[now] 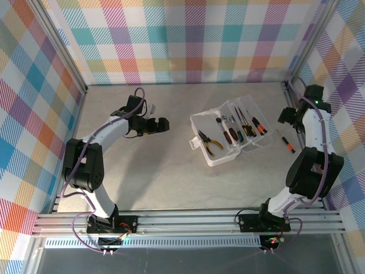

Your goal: Pack the tool kit

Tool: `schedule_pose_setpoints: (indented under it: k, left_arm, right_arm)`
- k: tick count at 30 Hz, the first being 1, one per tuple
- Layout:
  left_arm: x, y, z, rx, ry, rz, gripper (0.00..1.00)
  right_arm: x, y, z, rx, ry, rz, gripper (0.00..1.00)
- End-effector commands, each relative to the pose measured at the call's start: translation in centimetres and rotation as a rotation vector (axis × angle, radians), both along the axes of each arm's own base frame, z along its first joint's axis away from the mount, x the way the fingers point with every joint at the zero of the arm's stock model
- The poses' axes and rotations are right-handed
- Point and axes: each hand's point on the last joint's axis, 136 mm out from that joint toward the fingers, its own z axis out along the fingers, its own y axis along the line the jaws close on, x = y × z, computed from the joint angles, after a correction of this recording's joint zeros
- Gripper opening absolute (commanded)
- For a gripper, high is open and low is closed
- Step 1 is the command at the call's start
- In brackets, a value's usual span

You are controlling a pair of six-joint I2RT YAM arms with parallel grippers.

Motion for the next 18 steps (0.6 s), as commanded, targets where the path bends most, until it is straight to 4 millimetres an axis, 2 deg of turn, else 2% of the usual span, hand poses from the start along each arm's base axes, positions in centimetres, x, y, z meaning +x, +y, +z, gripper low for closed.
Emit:
schedule_pose_setpoints:
  k: [1, 5, 10, 13, 18]
  left_arm:
    - [-0.1, -1.1, -0.7, -0.051, 0.02, -0.032, 1.0]
    - [-0.2, -1.6, -1.1, -0.073, 0.018, -0.041, 1.0]
    - [-0.5, -1.7, -1.9, -0.094, 0.023, -0.029, 1.0]
    - [-0.5, -1.8, -2.4, -0.102, 0.031, -0.032, 1.0]
    - [-0.3, -2.1, -2.9, -0.11, 0.037, -0.043, 1.0]
  right_arm:
    - [0.2, 0.3, -3.3, 0.125, 0.016, -0.04, 0.87]
    - [1.7, -0.4, -6.0, 0.248, 0.008, -0.043, 0.93]
    - [3.2, -0.8, -8.4, 0.275, 0.046, -0.023, 0.95]
    - [2.9, -1.2, -9.2, 0.257, 0.079, -0.023, 0.9]
    - [1.5, -1.5, -10.7, 0.228, 0.156, -0.019, 0.76]
